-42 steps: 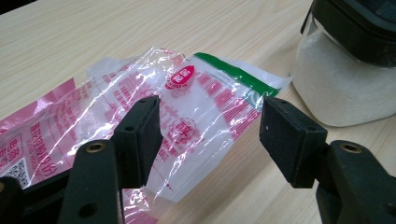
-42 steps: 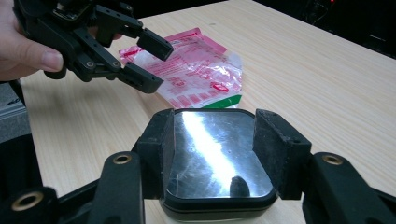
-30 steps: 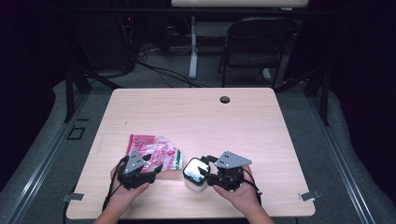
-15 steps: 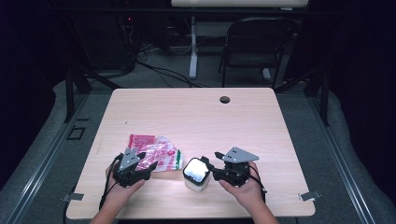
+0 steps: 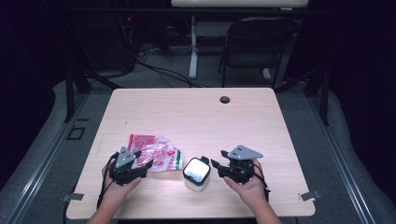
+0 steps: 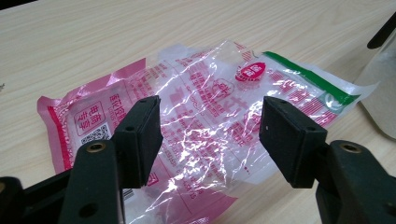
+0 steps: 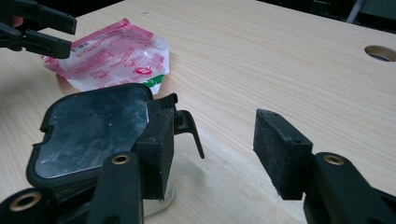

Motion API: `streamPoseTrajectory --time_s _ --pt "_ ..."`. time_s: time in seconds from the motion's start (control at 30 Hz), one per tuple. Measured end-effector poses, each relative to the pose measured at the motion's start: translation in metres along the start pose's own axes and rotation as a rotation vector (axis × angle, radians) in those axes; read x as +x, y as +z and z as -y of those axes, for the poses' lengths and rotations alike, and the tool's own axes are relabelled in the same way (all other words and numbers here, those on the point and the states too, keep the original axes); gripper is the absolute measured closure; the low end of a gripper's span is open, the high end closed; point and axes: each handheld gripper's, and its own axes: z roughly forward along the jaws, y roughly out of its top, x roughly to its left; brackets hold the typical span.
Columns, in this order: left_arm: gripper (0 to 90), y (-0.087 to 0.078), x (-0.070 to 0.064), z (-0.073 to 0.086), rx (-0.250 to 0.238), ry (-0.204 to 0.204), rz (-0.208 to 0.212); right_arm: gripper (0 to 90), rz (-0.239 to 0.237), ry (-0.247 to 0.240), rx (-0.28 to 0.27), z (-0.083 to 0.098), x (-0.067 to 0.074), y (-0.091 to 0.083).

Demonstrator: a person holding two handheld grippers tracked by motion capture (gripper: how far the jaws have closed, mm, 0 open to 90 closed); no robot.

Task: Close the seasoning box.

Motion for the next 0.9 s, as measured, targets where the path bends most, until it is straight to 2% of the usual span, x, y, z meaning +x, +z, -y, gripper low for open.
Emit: streamPoseTrajectory --time_s 0.23,0.4,0.47,0.9 --pt "38.6 0.001 0.004 0.002 0.011 -0.010 -0.011 47.9 0.020 0.024 0.004 0.004 -0.004 0.003" --pt "38.7 0.001 0.006 0.003 0.017 -0.020 -0.017 48.0 0.039 0.034 0.035 0.008 -0.010 0.006" --pt "38.7 0.002 0.007 0.003 0.019 -0.022 -0.019 48.0 0.040 0.045 0.026 0.009 -0.011 0.006" --pt "38.6 0.004 0.010 0.005 0.026 -0.042 -0.027 48.0 0.048 0.060 0.062 0.016 -0.015 0.014"
